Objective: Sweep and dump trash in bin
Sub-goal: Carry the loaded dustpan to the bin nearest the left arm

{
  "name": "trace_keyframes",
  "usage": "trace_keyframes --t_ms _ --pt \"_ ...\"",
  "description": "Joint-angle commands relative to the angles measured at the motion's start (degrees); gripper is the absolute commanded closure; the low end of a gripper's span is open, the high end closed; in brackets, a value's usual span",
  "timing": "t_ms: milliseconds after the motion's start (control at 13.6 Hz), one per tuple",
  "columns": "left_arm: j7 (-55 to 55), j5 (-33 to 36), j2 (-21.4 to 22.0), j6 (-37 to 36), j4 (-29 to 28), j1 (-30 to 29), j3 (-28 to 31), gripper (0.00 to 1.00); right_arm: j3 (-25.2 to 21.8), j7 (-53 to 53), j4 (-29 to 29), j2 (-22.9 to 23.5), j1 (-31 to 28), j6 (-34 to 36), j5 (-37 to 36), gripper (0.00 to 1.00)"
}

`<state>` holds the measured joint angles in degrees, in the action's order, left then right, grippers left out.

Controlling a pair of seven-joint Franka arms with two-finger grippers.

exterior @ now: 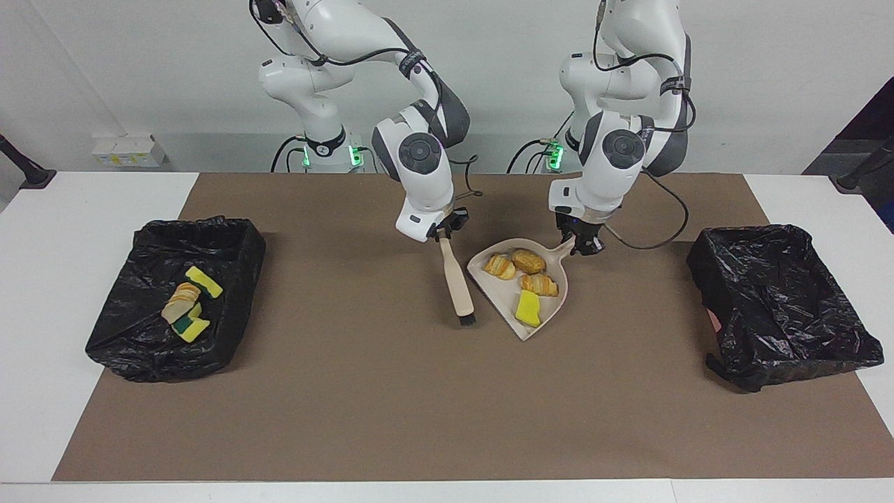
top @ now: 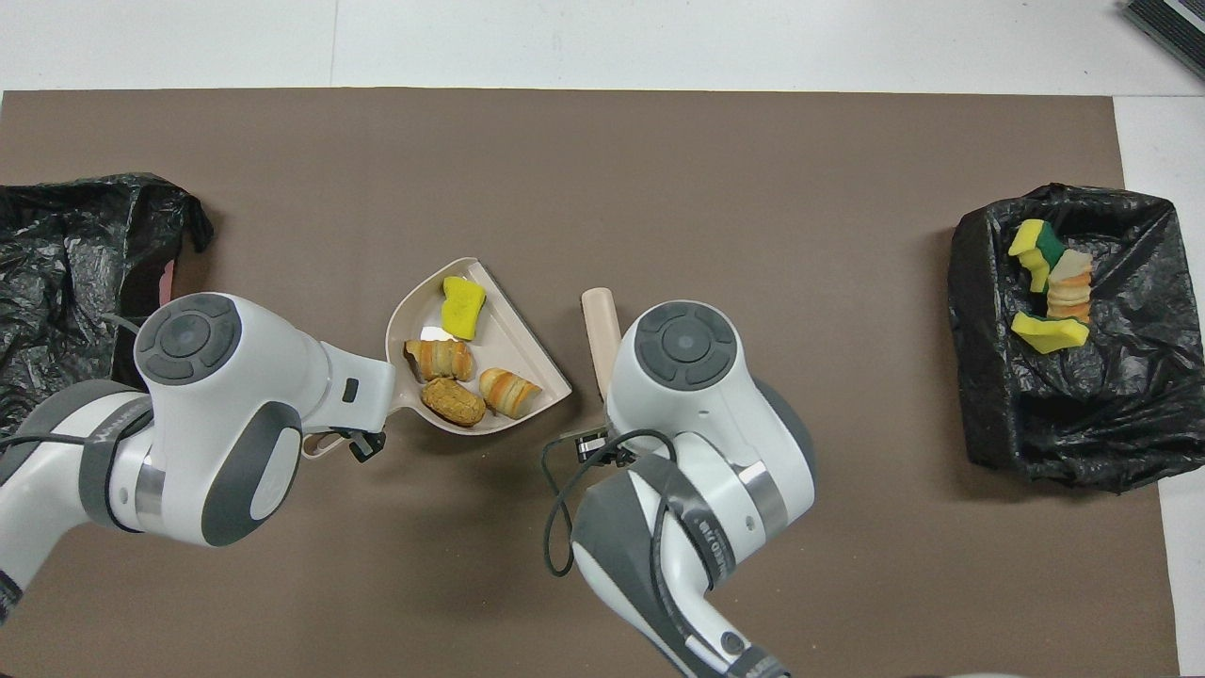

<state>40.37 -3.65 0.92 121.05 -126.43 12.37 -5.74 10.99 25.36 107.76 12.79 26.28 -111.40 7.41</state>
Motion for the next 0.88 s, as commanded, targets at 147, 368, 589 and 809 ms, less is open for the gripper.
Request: trace_keyframes --t_ms 147,368,589,809 --pt "-4.68 -0.84 5.49 -5.90 2.23 -6.46 0.02 1.00 0.35 18.90 4.91 -2.24 10.52 -5.31 -1.69 1.00" --pt "-5.12 -0.84 5.94 -10.12 6.79 -11.47 0.37 1.00 0.53 23.92 5.97 -3.04 14.13 -5.58 -0.99 1.00" --pt "-4.69 -0.75 5.32 -14.87 11.81 -18.41 0.38 1.00 0.53 27.99 8.08 -2.42 15.91 -7.35 -0.90 1.00" --pt "-3.46 -0.40 4.80 -17.60 14.45 -26.15 0.46 1.00 0.53 27.64 7.03 -1.81 15.21 -7.08 -0.82 0.59"
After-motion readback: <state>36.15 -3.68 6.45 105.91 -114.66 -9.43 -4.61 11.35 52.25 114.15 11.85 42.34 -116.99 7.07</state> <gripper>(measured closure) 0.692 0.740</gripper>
